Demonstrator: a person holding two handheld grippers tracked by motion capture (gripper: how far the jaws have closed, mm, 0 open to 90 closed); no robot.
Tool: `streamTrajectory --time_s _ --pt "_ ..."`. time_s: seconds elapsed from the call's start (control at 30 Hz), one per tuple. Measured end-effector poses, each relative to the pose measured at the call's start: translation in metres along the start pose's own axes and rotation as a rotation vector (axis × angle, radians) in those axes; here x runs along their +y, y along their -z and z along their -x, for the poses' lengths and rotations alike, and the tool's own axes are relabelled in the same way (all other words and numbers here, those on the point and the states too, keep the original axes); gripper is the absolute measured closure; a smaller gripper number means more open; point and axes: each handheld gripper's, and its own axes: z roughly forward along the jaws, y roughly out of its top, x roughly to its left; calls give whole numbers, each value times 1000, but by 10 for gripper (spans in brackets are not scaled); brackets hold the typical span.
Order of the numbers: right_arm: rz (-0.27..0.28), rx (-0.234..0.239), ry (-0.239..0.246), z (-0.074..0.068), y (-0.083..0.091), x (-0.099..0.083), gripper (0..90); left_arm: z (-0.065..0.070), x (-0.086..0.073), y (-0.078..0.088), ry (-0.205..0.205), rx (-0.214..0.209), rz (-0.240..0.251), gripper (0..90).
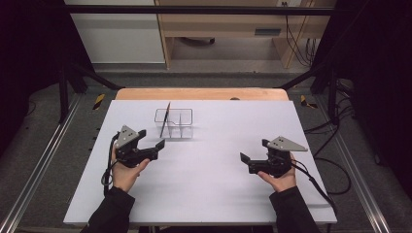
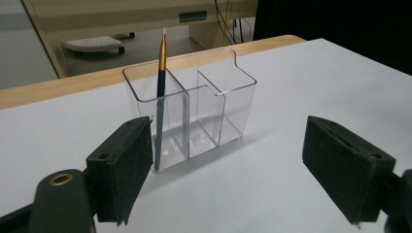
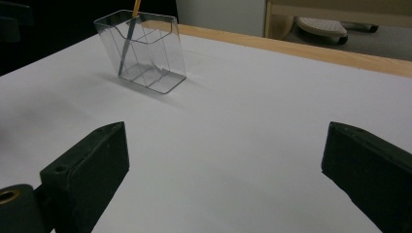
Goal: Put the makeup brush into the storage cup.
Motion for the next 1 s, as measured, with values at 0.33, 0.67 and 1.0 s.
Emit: streamTrajectory --time_s 0.33,0.67,1.0 --pt "-16 0 8 0 -1 -2 35 1 -18 11 15 -9 -33 110" --pt "-22 7 10 -2 1 -4 34 2 -31 22 22 -15 -30 95" --pt "-28 14 12 -2 1 -6 34 -2 -38 26 26 -7 -47 93"
